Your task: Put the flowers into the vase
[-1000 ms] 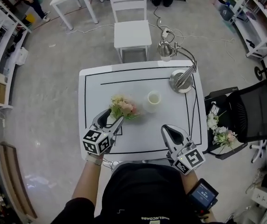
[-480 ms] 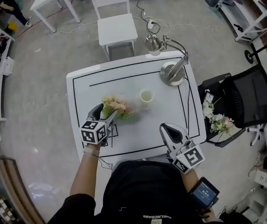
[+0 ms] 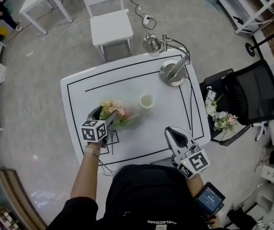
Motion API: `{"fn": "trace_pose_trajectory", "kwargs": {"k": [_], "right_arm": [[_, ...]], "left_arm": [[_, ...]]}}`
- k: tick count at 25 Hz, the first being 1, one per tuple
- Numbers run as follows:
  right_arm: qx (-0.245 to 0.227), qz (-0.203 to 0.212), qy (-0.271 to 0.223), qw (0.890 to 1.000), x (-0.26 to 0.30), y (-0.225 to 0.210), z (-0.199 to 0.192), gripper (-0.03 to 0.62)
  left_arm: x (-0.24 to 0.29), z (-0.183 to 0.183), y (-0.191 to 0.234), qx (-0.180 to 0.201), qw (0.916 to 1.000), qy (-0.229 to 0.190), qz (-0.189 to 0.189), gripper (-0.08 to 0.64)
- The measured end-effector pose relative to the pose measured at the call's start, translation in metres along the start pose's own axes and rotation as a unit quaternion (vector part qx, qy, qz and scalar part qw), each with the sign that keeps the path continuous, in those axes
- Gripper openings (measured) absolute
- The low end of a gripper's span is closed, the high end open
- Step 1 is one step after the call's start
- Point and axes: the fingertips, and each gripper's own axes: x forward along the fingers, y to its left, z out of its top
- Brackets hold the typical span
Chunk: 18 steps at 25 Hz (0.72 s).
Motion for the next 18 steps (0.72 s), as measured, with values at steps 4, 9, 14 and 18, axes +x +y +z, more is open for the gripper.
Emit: {"fn": "trace_pose_trajectory", "kwargs": {"k": [4, 9, 14, 18], "right_arm": [[0.005, -0.006, 0.005, 1.0, 0.005, -0.005, -0.002, 0.012], [0.007, -0.008, 0.012, 1.0, 0.011, -0.007, -0.003, 0.012], [0.008, -0.013, 0.016, 1.0, 0.013, -0.011, -0.005, 0.012], [0.012, -0.019, 0.017, 1.0, 0.013, -0.016, -0.006, 0.012]], "left_arm": [[0.01, -0.004, 0.005, -0.003, 0.9998, 0.022, 0.001, 0.35], [0.02, -0.013, 0.008, 0.007, 0.9988, 0.048, 0.007, 0.35], [0.03, -0.02, 0.012, 0.025, 0.9969, 0.072, 0.021, 0.348], [0.037, -0.024, 0.011, 0.038, 0.9956, 0.082, 0.024, 0.308]]}}
